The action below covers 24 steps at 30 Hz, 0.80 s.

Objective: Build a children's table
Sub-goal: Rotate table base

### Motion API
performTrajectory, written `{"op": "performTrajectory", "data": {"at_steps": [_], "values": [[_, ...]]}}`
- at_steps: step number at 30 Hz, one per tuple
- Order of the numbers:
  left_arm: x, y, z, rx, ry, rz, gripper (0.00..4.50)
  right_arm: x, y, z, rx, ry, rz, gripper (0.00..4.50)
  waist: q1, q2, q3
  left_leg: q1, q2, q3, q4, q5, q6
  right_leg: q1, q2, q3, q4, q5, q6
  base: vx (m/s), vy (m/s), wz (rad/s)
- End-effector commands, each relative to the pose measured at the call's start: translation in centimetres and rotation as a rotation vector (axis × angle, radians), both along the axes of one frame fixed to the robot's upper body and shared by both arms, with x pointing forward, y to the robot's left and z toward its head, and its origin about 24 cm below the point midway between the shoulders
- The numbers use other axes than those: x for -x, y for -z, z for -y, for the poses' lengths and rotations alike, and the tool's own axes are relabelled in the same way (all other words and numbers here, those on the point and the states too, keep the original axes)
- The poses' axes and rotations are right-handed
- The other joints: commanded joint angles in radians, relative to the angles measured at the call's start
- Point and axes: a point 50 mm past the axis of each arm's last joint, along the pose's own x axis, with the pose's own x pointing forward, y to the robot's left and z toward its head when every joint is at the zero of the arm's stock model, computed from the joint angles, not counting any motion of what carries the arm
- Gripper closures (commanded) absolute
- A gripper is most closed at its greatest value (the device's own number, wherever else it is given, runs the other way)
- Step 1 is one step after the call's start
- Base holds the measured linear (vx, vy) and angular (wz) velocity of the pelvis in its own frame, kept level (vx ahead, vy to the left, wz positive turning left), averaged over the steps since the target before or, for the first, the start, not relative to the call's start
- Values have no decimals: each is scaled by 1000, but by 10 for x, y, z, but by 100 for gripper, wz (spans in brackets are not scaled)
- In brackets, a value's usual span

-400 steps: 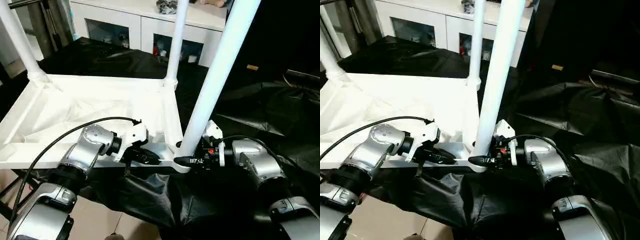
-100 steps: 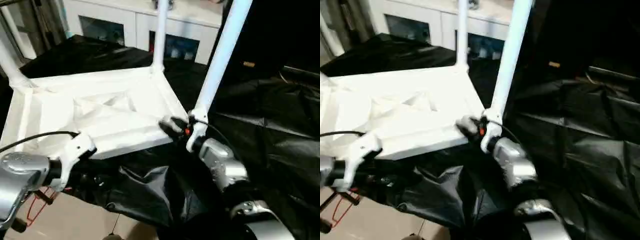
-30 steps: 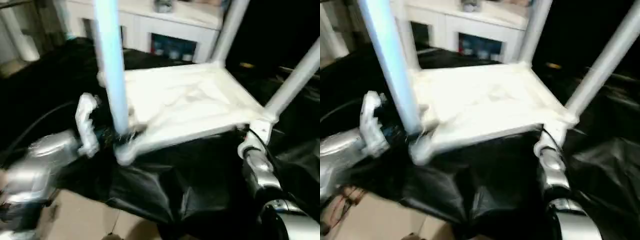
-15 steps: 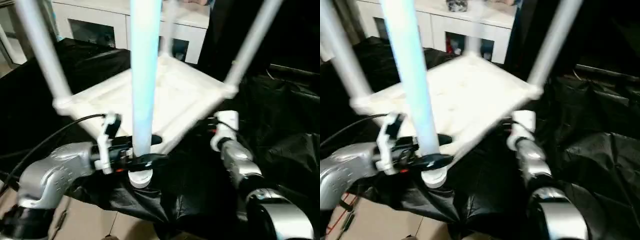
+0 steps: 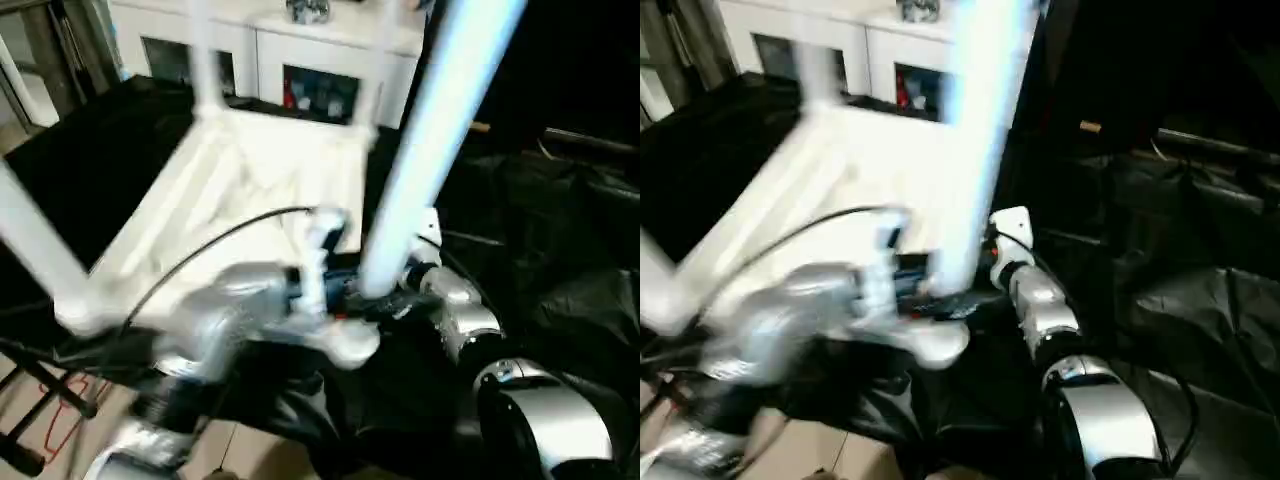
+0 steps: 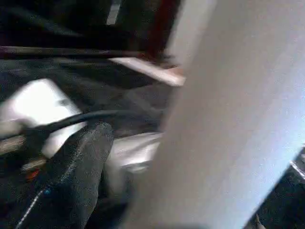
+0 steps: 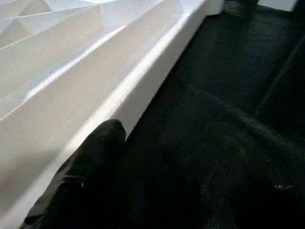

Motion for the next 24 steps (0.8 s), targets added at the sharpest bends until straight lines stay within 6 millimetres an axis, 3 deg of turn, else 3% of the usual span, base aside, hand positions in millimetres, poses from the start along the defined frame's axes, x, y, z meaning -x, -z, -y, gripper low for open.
{"op": "performTrajectory", "data": {"at_steps": [1, 7, 12, 16, 24], "values": [[-11, 1, -6, -76, -77, 95, 11, 0, -1, 17, 14, 22, -1, 135, 11, 10, -70, 5, -6, 12, -63, -160, 12, 64, -43, 39, -75, -44, -200, 0, 0, 0], [-8, 16, -25, -185, -32, 119, 11, 5, -1, 40, 53, -77, -12, 135, 26, 6, -70, 5, -4, 13, -62, -152, 25, 64, -45, 38, -70, -33, -215, 0, 0, 0], [5, 36, -47, -308, 120, 94, 11, 14, -6, 56, 136, -334, -37, 135, 29, 5, -70, 6, -3, 13, -61, -150, 37, 63, -45, 38, -71, -45, -226, 0, 0, 0], [3, 49, -60, -414, 150, 127, 52, 21, -18, 65, 179, -513, -24, 135, 30, 4, -67, 6, -2, 12, -63, -164, 42, 62, -44, 38, -75, -55, -235, 0, 0, 0], [-10, 54, -74, -538, 179, 150, 121, 37, -43, 76, 207, -772, -42, 135, 50, 2, -66, 9, -1, 14, -61, -161, 58, 62, -43, 39, -77, -56, -227, 0, 0, 0]]}}
